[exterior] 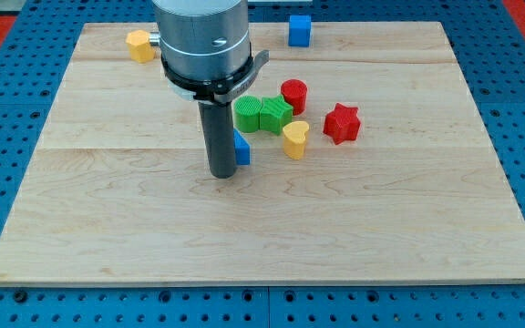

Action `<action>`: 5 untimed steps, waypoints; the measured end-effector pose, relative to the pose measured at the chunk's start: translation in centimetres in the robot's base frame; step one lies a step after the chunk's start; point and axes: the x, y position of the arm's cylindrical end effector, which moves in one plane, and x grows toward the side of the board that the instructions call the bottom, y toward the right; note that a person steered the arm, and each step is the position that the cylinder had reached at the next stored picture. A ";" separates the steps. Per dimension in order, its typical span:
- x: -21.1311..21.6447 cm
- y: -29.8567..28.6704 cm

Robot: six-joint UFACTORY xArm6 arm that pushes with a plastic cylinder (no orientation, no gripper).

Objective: Point your arm towards the red star

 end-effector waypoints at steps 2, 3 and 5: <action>0.1 0.0; 5.5 1.7; 7.6 1.7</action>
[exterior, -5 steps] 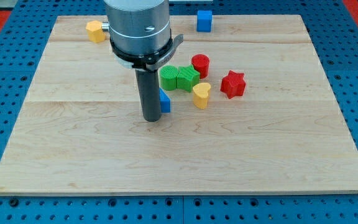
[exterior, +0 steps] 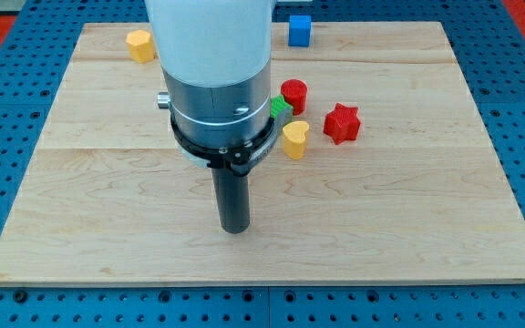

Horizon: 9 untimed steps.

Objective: Point your arm towards the red star

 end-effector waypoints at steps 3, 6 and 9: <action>1.6 5.4; 1.0 5.3; -0.8 0.5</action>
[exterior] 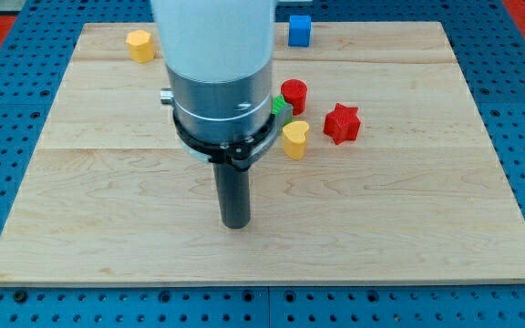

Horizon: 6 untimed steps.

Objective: Point your arm towards the red star

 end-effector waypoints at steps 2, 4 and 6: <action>-1.2 10.3; -9.0 16.1; -12.4 20.0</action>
